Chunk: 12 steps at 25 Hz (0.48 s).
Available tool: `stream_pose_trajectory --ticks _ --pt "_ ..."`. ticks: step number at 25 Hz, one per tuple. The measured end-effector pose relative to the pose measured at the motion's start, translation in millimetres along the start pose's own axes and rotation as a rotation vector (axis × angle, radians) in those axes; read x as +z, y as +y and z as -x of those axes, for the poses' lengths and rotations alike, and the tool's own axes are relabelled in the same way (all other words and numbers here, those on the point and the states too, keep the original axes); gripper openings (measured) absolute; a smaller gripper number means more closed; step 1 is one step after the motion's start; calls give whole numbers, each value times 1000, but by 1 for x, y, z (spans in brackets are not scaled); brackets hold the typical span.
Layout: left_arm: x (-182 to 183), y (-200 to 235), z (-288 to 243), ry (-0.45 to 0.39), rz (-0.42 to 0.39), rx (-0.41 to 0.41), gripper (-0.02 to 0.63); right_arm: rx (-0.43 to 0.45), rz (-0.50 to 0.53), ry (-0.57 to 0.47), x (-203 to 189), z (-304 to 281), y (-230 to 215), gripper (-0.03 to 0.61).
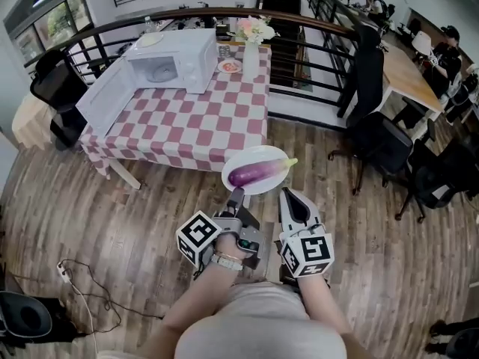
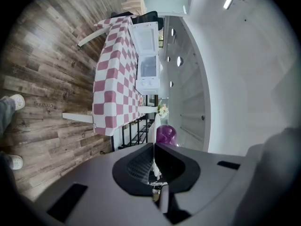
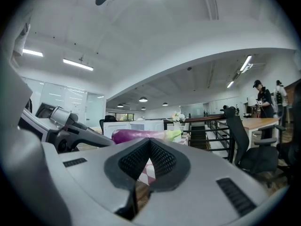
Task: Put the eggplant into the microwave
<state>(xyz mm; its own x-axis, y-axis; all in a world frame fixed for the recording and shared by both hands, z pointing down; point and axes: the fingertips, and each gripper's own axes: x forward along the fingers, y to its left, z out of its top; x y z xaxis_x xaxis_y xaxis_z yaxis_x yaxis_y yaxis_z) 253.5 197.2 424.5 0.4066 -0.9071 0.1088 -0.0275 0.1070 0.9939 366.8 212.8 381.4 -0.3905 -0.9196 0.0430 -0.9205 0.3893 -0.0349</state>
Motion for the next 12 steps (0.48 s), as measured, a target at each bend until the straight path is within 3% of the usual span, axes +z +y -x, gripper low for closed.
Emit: stream_pose_trajectory --ticks 12 --pt "83 4 15 -94 25 2 12 68 -14 17 -8 -56 54 25"
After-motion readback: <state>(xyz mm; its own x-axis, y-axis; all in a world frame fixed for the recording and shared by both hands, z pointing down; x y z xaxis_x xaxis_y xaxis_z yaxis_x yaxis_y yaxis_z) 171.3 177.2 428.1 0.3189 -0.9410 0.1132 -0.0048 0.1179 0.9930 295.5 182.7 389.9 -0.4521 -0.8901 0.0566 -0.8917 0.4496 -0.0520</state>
